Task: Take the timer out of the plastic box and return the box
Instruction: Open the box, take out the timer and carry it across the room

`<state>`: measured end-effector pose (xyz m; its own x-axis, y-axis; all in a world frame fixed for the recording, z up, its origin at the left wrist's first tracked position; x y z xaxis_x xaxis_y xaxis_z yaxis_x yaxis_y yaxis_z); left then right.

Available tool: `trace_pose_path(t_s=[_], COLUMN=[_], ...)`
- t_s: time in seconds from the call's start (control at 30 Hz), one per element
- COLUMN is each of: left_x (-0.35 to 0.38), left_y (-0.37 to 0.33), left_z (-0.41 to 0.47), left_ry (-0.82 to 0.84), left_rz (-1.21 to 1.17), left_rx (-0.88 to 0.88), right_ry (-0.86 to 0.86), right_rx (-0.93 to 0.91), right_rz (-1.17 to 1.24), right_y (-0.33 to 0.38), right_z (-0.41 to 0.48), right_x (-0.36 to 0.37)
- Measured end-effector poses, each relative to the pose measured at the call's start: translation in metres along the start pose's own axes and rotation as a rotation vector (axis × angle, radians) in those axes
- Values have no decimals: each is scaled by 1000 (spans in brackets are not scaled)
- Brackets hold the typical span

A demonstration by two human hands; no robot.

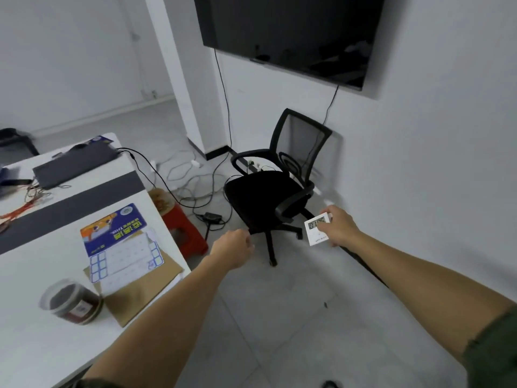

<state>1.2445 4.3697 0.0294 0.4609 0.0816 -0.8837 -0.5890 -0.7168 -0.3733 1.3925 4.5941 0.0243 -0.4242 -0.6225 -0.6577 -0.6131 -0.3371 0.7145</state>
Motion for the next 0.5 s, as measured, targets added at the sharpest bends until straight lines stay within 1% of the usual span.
trace_pose_path(t_s=[0.13,0.37,0.5], left_x=[-19,-76,-97], left_y=[32,72,97], left_z=[61,179,212], left_ry=[-9,-137,-180], left_rz=[-36,-98,-190], left_rx=[-109,-279,-412], right_ry=[95,243,317], right_rx=[-55,-186,-231], right_rz=[-12,-95,-127], right_y=[33,116,172], right_z=[88,254,321], right_x=[30,62,85])
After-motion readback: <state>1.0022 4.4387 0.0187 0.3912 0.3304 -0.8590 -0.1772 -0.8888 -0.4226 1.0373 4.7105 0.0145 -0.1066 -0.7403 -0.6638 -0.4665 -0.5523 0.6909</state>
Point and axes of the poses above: each hand's wrist, its own z-axis towards the middle knuckle, its own x-axis out of the palm, y = z × x, the point moved 1 cm from there along z, towards the middle knuckle, and after that the axes turned 4 degrees about -z, right-handed, at the moved point
